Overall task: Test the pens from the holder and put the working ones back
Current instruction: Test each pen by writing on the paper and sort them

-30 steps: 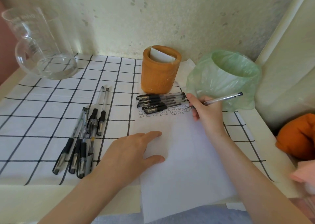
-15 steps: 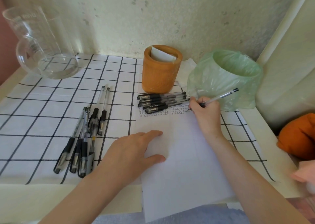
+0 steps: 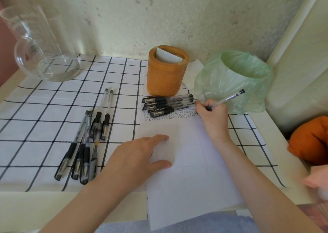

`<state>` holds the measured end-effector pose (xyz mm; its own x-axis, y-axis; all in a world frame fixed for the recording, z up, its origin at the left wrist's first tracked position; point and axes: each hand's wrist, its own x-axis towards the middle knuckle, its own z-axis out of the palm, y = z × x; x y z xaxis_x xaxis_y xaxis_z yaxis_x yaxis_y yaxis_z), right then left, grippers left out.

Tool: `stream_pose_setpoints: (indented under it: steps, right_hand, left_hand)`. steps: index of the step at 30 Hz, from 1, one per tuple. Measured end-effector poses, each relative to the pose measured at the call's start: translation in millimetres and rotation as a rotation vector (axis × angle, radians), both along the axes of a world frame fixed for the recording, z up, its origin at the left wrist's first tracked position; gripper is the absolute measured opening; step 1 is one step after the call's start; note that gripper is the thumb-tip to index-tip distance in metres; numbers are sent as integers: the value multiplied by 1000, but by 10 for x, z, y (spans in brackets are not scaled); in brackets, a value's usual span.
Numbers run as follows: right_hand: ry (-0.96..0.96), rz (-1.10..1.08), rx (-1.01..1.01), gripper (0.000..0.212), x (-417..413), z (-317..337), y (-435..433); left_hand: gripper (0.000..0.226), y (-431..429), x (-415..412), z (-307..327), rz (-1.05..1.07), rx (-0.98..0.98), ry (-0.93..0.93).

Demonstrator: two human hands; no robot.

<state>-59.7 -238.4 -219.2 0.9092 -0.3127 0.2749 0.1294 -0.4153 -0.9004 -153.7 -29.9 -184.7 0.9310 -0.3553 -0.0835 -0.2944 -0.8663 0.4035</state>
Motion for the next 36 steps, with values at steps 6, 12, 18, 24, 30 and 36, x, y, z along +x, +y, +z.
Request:
stream_pose_setpoints:
  steps: [6,12,18,24,30,36]
  right_hand:
    - [-18,-8,0,34,0,-5,1]
    - [-7,0,26,32,8,-14,-19]
    - [11,15,34,41,-5,2,-3]
    - [9,12,37,37,-10,6,-5]
    - [-5,11,21,39,-7,2,-5]
    - [-3,15,36,30,-9,4,-11]
  left_hand:
    - [58,-3,-7,6,5,5,1]
    - [59,-2,-3,11,7,4,14]
    - [59,-5,-5,18,9,18,11]
    - [59,-3,-2,22,4,18,20]
    - [60,-4,-4,22,6,19,18]
    - [59,-4,-4,22,11,21,19]
